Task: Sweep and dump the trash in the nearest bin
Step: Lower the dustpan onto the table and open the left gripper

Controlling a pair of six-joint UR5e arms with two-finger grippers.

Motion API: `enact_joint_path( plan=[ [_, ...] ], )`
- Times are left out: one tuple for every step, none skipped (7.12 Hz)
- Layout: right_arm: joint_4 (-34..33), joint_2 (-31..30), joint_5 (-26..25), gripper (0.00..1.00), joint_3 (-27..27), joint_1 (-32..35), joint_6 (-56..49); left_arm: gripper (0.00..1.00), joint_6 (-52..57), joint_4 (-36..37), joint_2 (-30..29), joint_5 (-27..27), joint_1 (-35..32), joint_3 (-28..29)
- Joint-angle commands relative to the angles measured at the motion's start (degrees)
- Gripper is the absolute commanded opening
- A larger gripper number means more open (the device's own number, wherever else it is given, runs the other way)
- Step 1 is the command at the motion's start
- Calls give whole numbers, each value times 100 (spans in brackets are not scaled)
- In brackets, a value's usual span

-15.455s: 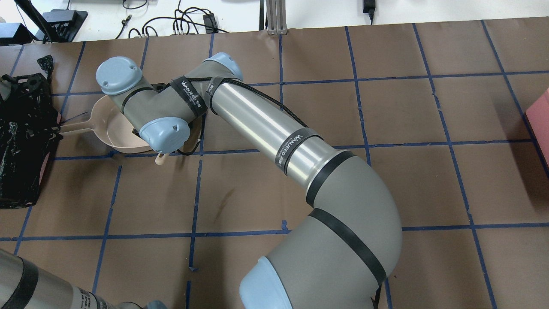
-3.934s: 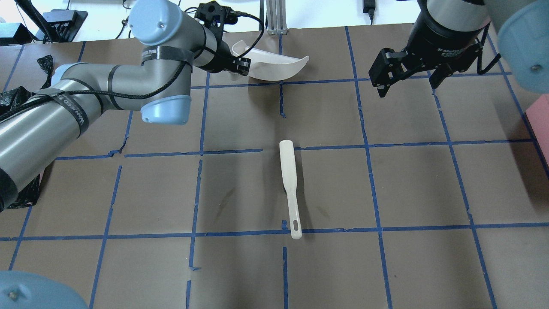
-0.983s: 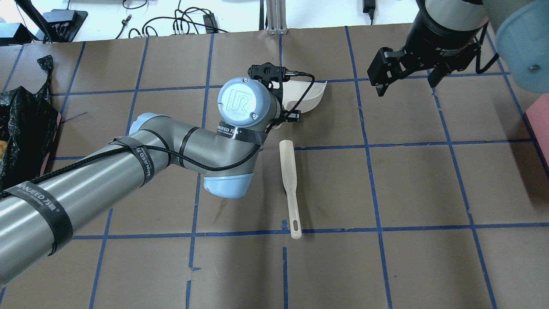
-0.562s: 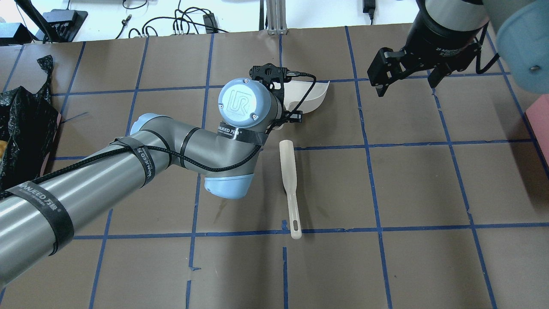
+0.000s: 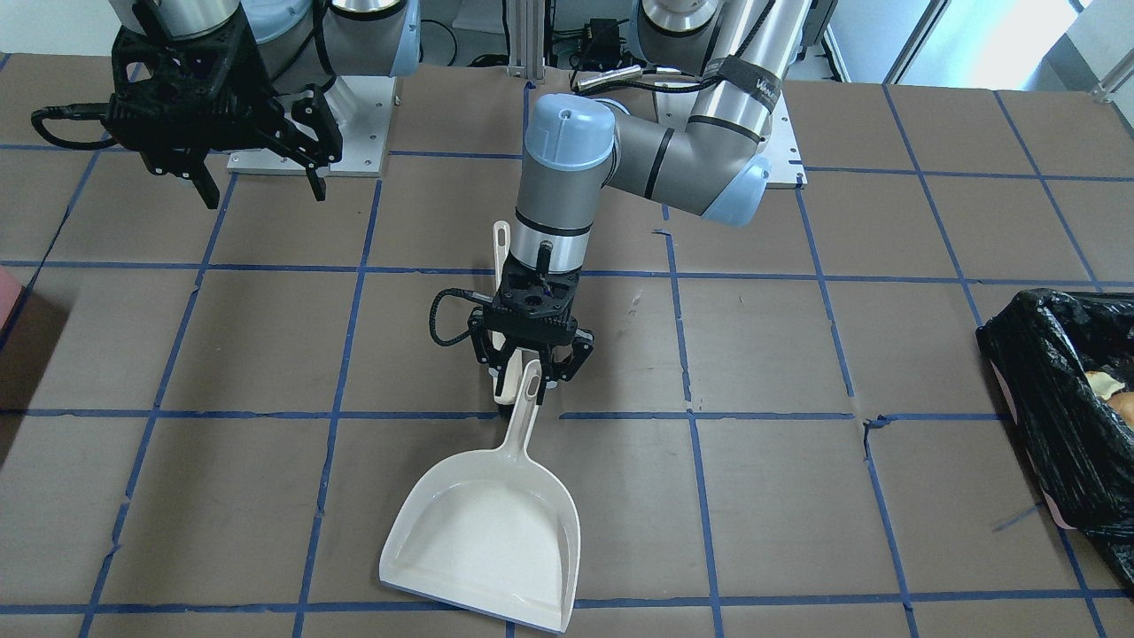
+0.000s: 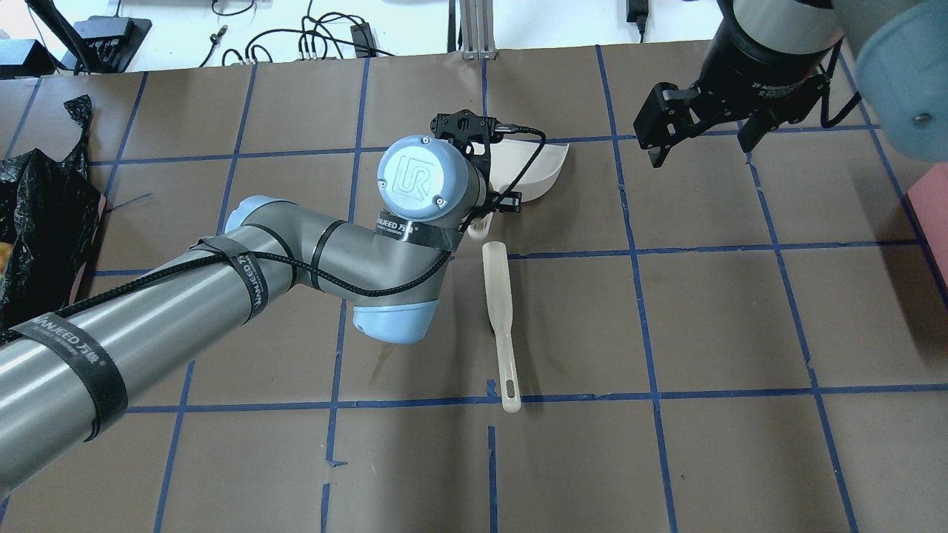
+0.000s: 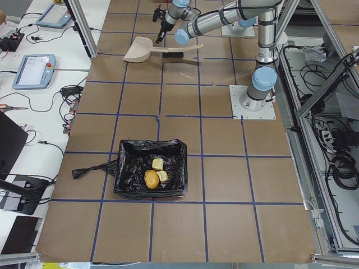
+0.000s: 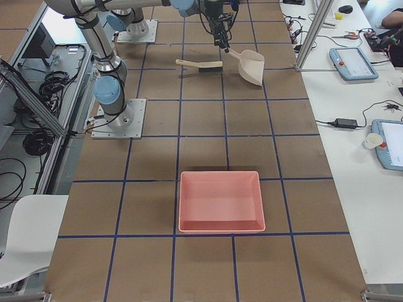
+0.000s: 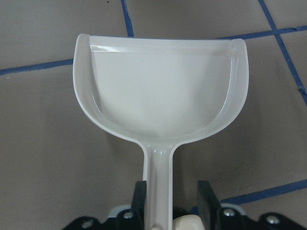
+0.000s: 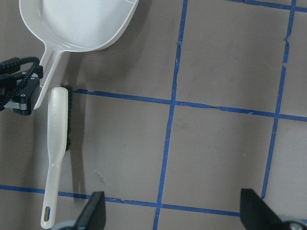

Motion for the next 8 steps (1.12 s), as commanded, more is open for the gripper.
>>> enact_joint_path(
  plan=[
    [0, 7, 0, 100, 0, 2, 0, 100, 327, -62, 160, 21, 161, 80],
    [9, -2, 0, 100, 17, 10, 0, 100, 460, -158, 309, -14, 466, 80],
    [0, -20, -9, 100, 35, 28, 0, 100, 861, -699, 615, -49, 809, 89],
    [-43, 6, 0, 100, 27, 28, -9, 100, 1379, -1496, 983, -32, 1090, 202],
    [-35, -2, 0, 100, 26, 28, 0, 100, 1601, -2800, 1265, -6, 1259, 577],
    [-44, 7, -9, 100, 26, 28, 0, 100, 1604, -3979, 1381, 12, 1408, 1129],
    [-35, 7, 0, 100, 35, 28, 0, 100, 1612, -5261, 1426, 4, 1714, 1813],
    [-26, -2, 0, 100, 35, 37, 0, 100, 1612, -6109, 1470, -23, 2117, 2368]
  ],
)
